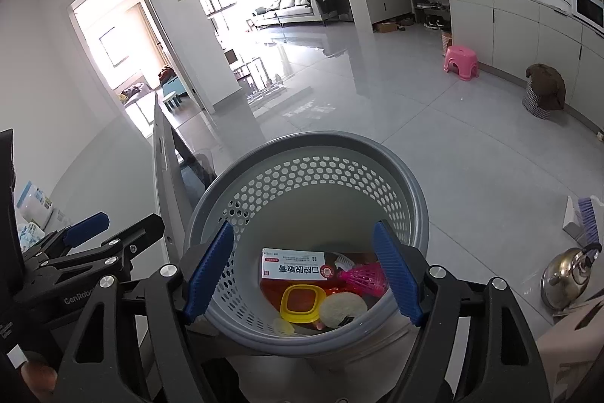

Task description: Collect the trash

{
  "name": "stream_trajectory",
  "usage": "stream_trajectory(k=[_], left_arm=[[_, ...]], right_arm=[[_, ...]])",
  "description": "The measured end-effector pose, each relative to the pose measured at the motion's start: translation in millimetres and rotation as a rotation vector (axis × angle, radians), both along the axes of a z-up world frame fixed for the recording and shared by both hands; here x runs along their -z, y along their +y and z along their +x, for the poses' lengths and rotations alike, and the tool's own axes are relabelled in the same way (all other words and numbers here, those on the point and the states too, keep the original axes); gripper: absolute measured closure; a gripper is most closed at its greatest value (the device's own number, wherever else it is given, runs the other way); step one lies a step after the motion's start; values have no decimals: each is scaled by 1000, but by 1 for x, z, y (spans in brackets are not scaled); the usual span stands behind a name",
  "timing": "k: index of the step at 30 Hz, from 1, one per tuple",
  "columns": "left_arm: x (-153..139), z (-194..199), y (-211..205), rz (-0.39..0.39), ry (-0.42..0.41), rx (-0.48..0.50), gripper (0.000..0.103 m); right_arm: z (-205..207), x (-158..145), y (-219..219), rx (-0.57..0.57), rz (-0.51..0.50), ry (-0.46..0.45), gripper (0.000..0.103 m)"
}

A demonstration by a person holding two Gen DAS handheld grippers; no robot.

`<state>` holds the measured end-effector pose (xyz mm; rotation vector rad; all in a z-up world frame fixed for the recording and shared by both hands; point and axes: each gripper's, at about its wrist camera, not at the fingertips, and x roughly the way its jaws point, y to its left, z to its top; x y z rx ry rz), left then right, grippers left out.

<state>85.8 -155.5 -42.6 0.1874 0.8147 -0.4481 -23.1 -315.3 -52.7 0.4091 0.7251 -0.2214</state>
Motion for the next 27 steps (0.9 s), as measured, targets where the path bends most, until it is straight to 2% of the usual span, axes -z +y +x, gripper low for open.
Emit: stream_trajectory(k=[27], left_arm=[[-4, -1, 1, 34, -10, -45, 6]], right_arm=[[-3, -3, -1, -2, -7, -5, 30]])
